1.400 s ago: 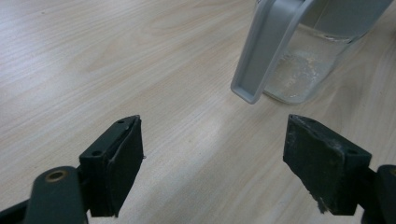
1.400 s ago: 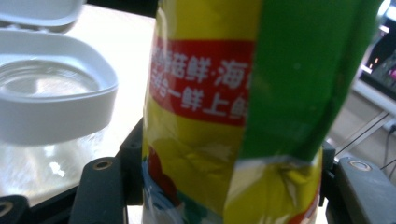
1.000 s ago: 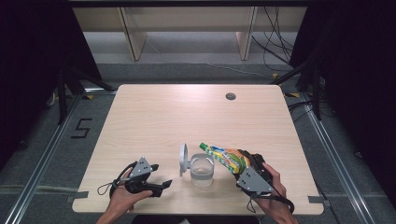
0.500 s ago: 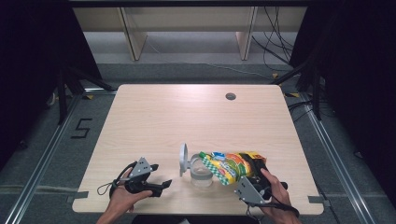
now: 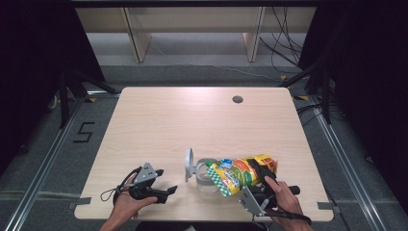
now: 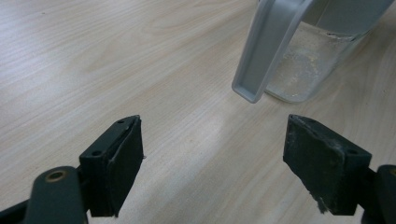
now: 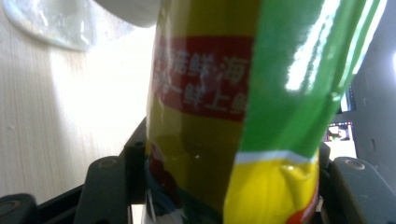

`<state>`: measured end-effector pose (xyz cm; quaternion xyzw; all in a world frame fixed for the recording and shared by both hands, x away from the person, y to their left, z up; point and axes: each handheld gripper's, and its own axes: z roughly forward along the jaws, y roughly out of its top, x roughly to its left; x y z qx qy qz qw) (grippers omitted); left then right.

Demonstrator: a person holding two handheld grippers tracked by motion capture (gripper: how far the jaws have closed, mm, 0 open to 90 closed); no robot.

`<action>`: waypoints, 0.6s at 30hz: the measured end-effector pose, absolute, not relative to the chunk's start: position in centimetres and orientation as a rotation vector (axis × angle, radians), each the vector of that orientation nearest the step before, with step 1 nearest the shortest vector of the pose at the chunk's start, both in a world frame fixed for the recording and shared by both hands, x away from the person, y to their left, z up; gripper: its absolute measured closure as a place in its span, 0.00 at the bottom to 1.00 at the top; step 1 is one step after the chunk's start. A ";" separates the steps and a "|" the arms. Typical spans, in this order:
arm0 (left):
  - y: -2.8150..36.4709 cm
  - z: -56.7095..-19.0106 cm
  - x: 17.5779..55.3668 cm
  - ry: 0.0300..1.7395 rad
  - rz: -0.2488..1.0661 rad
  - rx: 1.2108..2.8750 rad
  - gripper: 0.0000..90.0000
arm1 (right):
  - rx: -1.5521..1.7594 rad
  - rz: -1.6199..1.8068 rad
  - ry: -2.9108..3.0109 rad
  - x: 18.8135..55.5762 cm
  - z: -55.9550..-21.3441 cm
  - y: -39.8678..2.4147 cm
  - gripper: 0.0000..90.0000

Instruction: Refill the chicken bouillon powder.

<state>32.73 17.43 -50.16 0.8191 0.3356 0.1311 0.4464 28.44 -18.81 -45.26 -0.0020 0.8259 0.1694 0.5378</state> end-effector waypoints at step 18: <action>17.5 -50.3 32.7 0.828 0.347 2.033 0.22 | -0.220 0.171 1.898 28.2 -44.9 -17.5 0.46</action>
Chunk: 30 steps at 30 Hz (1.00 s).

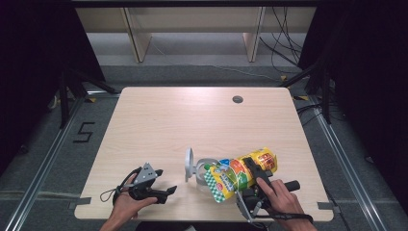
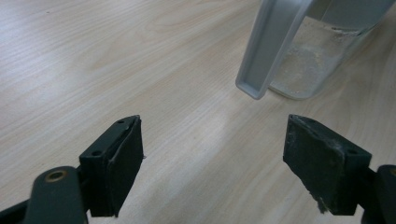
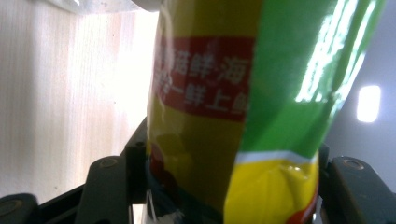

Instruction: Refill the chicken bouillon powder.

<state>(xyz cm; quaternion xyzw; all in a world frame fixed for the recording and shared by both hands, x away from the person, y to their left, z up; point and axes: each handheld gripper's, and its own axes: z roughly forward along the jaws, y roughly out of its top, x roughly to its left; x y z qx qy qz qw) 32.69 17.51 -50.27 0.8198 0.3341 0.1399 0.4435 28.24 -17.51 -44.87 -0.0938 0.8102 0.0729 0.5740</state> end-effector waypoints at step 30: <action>17.3 -50.2 32.7 0.823 0.347 2.047 0.22 | -0.561 -0.034 1.826 29.8 -42.5 -17.0 0.49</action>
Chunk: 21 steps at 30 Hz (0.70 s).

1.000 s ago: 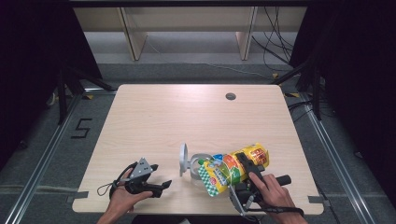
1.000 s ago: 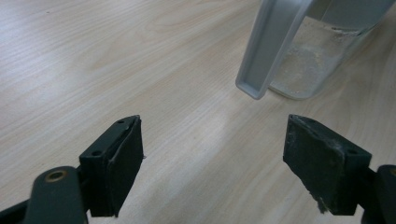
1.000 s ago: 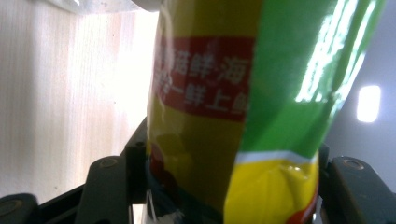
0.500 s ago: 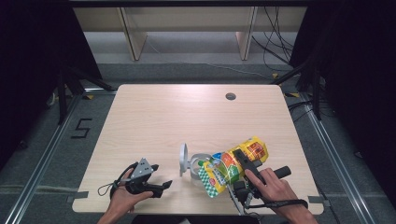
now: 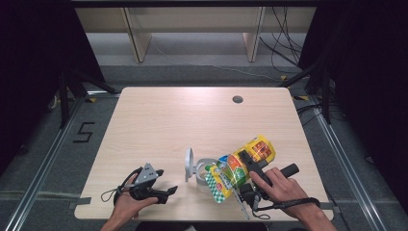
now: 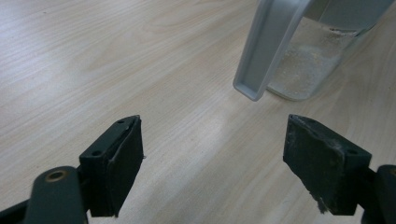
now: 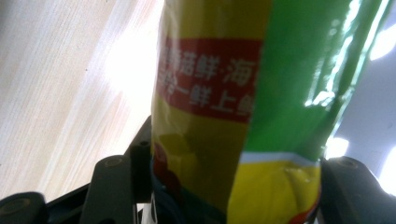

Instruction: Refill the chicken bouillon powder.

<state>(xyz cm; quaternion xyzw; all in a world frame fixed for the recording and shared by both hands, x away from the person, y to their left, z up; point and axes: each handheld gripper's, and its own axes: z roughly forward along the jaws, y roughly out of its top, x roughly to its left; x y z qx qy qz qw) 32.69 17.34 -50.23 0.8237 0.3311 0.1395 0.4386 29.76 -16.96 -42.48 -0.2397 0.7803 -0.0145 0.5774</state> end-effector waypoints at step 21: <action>17.4 -50.2 32.6 0.840 0.361 2.029 0.22 | -0.637 -0.098 1.795 29.9 -41.8 -16.9 0.51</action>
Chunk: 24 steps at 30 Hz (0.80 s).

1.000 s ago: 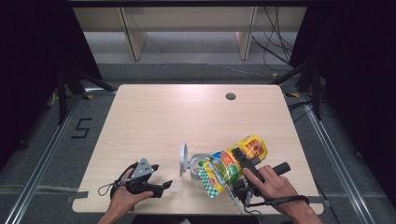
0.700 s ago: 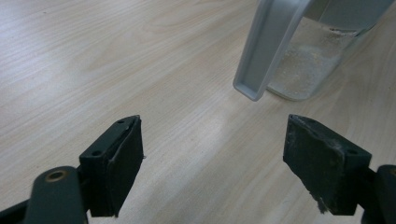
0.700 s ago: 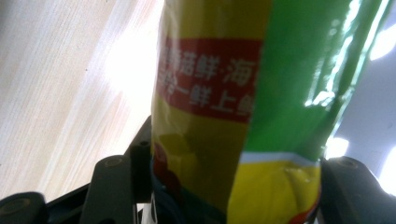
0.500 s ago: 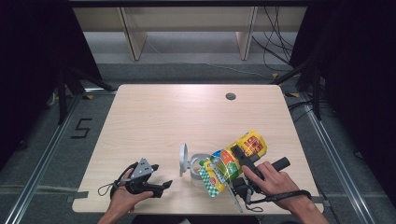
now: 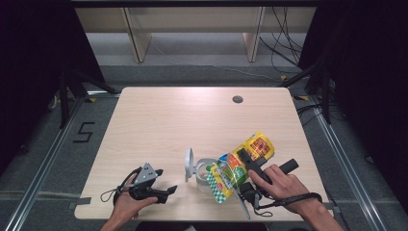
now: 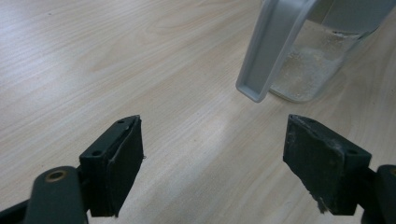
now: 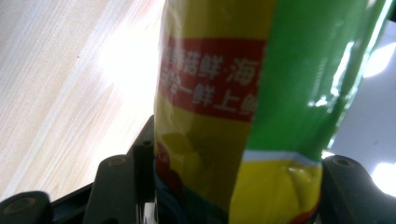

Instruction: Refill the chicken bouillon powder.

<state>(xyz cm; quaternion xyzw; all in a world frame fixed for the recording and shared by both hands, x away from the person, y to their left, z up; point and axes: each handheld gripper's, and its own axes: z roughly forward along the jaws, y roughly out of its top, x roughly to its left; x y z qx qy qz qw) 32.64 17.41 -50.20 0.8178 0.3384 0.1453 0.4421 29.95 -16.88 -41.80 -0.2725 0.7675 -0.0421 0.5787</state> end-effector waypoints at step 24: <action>17.4 -50.3 32.7 0.839 0.352 2.031 0.22 | -0.734 -0.165 1.744 30.1 -41.0 -16.8 0.51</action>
